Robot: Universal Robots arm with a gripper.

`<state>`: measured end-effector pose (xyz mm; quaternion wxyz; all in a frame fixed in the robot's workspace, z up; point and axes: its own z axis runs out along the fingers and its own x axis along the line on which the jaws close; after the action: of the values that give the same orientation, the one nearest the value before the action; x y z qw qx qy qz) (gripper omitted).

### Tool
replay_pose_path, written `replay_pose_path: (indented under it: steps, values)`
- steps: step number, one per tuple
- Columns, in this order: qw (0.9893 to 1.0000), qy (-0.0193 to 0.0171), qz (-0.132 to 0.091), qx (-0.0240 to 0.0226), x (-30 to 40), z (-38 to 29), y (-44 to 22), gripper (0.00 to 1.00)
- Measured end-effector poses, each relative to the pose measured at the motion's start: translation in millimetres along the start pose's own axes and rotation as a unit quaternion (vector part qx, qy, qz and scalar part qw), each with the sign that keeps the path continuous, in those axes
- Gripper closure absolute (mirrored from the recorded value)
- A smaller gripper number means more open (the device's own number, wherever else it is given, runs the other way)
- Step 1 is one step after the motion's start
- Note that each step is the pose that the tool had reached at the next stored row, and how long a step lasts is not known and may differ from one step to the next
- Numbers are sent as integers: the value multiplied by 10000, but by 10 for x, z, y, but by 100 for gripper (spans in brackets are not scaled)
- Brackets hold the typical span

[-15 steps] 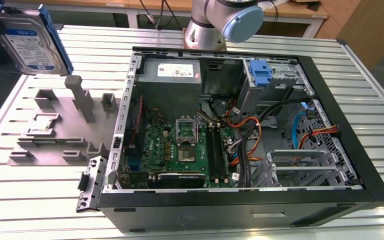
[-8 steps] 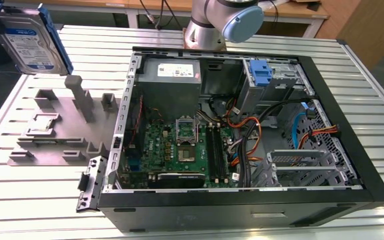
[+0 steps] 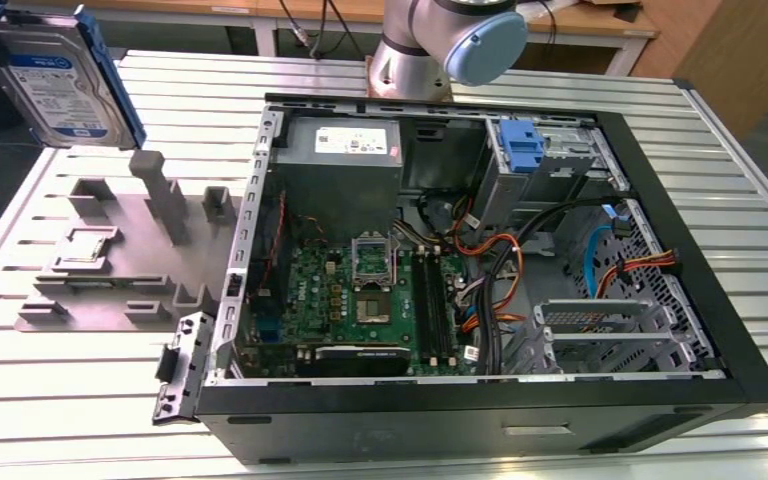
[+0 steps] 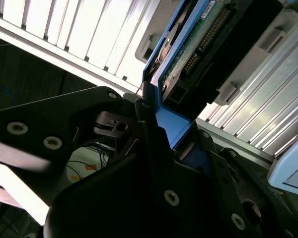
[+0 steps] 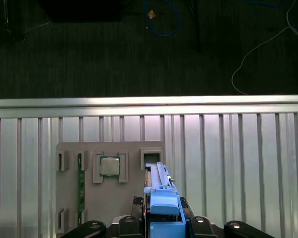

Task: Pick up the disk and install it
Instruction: 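Pick up the disk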

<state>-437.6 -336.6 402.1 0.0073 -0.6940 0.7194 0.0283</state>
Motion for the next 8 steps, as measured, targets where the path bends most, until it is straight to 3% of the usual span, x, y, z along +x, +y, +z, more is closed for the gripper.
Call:
replay_pose_path:
  steps: [8]
  values:
    - [10000,0,0,0,-1,-23,1,63]
